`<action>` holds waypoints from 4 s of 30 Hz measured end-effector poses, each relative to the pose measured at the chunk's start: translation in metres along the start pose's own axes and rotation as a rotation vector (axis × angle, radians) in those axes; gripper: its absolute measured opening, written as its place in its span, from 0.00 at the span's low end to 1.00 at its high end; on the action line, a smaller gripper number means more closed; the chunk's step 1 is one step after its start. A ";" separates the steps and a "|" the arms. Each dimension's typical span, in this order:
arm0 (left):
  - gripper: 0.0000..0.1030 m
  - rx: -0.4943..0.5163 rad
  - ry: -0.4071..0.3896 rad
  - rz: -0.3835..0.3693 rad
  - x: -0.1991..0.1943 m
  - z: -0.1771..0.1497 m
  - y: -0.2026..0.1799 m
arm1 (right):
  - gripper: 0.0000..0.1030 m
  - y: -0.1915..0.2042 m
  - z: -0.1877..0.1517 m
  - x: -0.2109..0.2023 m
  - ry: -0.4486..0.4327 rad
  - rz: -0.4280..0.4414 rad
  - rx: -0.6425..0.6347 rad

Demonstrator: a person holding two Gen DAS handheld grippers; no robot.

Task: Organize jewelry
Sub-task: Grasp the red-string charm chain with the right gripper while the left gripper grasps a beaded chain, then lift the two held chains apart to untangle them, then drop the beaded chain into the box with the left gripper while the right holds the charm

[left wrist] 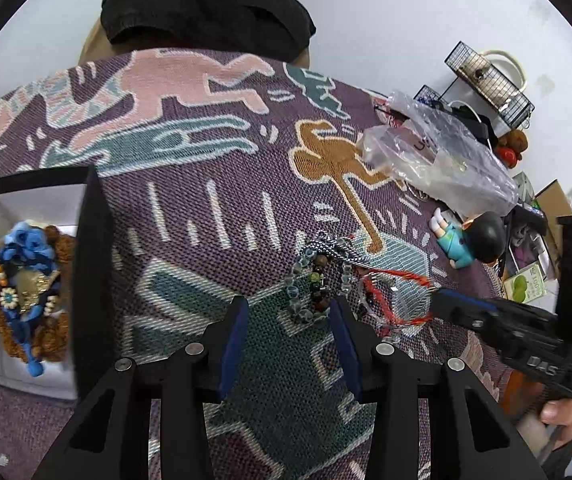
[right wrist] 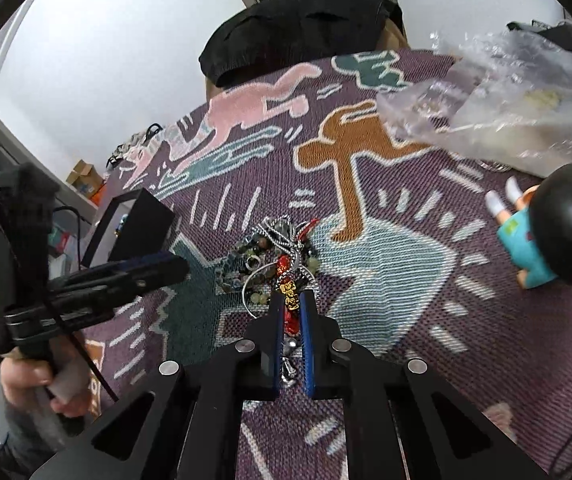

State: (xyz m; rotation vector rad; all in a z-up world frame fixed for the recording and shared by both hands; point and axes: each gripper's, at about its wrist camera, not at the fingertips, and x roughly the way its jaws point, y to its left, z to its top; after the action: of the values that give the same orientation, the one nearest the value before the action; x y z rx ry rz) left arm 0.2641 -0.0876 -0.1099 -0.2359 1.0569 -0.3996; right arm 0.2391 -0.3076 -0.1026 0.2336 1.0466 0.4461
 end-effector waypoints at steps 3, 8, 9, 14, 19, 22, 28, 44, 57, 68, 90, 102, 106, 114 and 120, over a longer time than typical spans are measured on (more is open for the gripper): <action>0.43 0.004 0.014 -0.007 0.010 0.001 -0.003 | 0.09 0.000 0.003 -0.010 -0.020 -0.011 -0.005; 0.43 0.008 0.038 0.019 0.027 0.004 -0.005 | 0.09 0.000 0.003 -0.019 -0.014 -0.041 -0.036; 0.43 0.006 0.045 0.018 0.031 0.004 -0.004 | 0.09 0.000 0.003 -0.020 -0.011 -0.050 -0.039; 0.43 0.039 0.029 0.036 0.036 0.007 -0.010 | 0.09 -0.011 -0.003 -0.019 0.016 -0.103 -0.029; 0.13 0.111 0.047 0.050 0.042 0.006 -0.021 | 0.09 -0.030 -0.013 -0.016 0.045 -0.155 0.015; 0.09 0.105 0.055 0.025 0.042 0.007 -0.022 | 0.09 -0.038 -0.015 -0.026 0.025 -0.169 0.039; 0.08 0.117 -0.028 -0.001 0.016 0.011 -0.027 | 0.09 -0.034 -0.004 -0.057 -0.054 -0.176 0.025; 0.08 0.128 -0.247 -0.045 -0.083 0.029 -0.031 | 0.09 0.036 0.040 -0.128 -0.260 -0.091 -0.112; 0.08 0.107 -0.364 -0.052 -0.144 0.026 -0.017 | 0.09 0.098 0.061 -0.164 -0.403 -0.009 -0.216; 0.08 0.069 -0.412 -0.028 -0.175 0.015 0.006 | 0.09 0.119 0.068 -0.131 -0.345 0.036 -0.210; 0.08 -0.038 -0.467 -0.013 -0.216 0.005 0.063 | 0.09 0.188 0.086 -0.122 -0.372 0.172 -0.286; 0.70 -0.175 -0.450 -0.039 -0.207 0.001 0.106 | 0.09 0.216 0.093 -0.092 -0.321 0.170 -0.320; 0.70 -0.203 -0.452 -0.011 -0.213 -0.006 0.120 | 0.09 0.228 0.097 -0.078 -0.292 0.180 -0.337; 0.70 -0.261 -0.476 0.030 -0.225 -0.023 0.147 | 0.09 0.256 0.114 -0.089 -0.350 0.189 -0.398; 0.70 -0.280 -0.492 0.038 -0.234 -0.032 0.156 | 0.09 0.275 0.122 -0.116 -0.408 0.179 -0.443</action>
State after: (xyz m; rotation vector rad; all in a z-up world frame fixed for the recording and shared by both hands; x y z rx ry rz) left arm 0.1677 0.1537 0.0018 -0.5336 0.6270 -0.1433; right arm 0.2299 -0.1140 0.1560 0.0178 0.5106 0.7441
